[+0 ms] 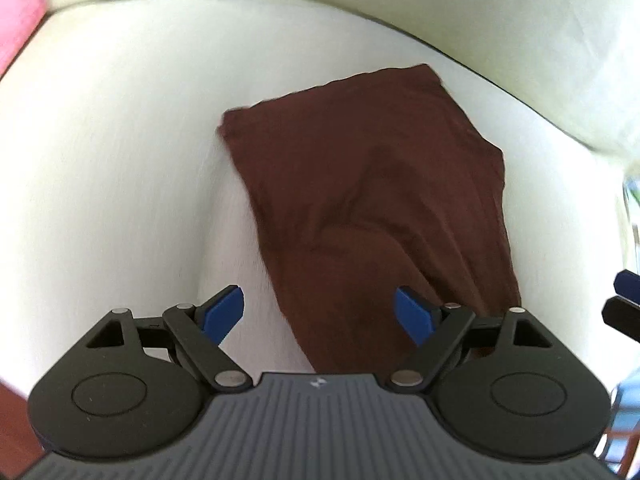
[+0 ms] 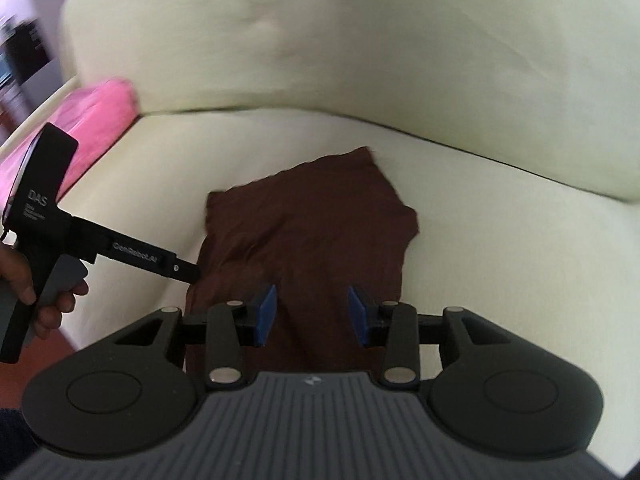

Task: Fold clothes

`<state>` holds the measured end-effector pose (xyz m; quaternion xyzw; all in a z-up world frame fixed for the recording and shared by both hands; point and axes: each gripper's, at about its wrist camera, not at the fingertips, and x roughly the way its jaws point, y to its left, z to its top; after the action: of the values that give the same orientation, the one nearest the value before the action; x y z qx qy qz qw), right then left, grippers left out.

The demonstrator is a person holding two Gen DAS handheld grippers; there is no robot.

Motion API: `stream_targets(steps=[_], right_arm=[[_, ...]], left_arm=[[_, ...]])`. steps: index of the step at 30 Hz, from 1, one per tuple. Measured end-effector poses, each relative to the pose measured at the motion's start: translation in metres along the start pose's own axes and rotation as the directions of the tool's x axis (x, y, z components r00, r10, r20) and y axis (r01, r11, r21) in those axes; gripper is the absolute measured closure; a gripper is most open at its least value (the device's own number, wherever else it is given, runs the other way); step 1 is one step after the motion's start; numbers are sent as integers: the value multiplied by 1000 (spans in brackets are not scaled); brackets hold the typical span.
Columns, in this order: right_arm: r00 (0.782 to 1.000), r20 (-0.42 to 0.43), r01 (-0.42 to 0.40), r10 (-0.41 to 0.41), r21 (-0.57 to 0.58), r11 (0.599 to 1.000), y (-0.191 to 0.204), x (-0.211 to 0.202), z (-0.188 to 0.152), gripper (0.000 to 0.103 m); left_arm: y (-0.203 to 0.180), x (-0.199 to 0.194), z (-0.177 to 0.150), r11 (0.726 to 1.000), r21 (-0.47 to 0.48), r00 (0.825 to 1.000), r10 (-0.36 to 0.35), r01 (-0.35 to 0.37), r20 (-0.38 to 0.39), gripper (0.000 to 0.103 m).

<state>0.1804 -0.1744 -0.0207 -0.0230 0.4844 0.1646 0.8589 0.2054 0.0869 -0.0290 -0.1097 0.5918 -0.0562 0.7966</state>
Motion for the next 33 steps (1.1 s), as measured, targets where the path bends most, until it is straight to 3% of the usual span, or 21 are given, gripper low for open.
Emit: stream_targets(steps=[6, 15, 19, 23, 29, 33], right_arm=[[995, -20, -97, 96, -111, 989, -1, 23, 30, 68], [987, -31, -158, 156, -122, 980, -12, 61, 43, 68], [975, -61, -219, 212, -156, 963, -28, 74, 39, 68], [971, -81, -239, 226, -231, 943, -49, 79, 38, 67], [969, -110, -239, 219, -227, 944, -88, 94, 48, 66], [972, -120, -226, 202, -242, 944, -101, 110, 57, 66]], left_arm=[[35, 14, 12, 989, -143, 999, 37, -32, 36, 19], [70, 59, 46, 944, -322, 991, -31, 73, 134, 19], [86, 72, 46, 892, -433, 974, -32, 128, 223, 19], [96, 85, 43, 828, -512, 947, -66, 228, 315, 19], [105, 110, 43, 785, -531, 928, -146, 319, 343, 20], [110, 122, 43, 788, -499, 913, -187, 359, 363, 21]])
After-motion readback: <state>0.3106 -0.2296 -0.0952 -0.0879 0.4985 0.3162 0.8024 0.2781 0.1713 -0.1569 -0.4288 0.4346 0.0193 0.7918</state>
